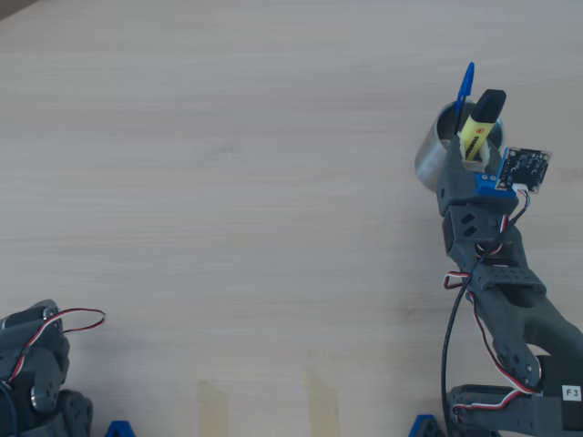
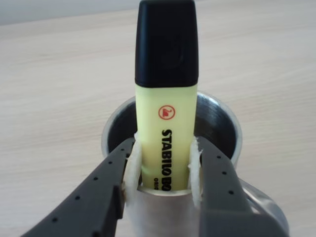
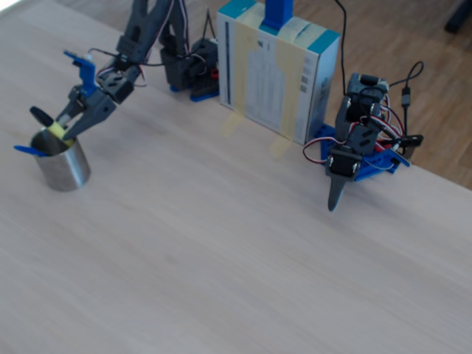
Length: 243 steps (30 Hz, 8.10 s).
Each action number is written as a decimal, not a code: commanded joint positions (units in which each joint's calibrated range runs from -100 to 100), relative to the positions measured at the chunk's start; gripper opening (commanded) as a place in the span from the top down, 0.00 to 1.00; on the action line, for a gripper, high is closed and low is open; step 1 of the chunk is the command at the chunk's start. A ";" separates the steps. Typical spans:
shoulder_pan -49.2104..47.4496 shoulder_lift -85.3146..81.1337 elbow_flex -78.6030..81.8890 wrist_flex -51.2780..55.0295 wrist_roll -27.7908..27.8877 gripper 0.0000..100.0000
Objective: Grab the yellow pen and put it in the silver cup.
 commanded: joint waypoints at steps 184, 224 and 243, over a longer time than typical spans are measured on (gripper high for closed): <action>-2.21 -94.38 38.50 102.04 -2.32 0.58; -2.29 -94.46 38.50 107.28 0.49 0.73; -2.21 -94.38 38.50 107.19 0.80 0.98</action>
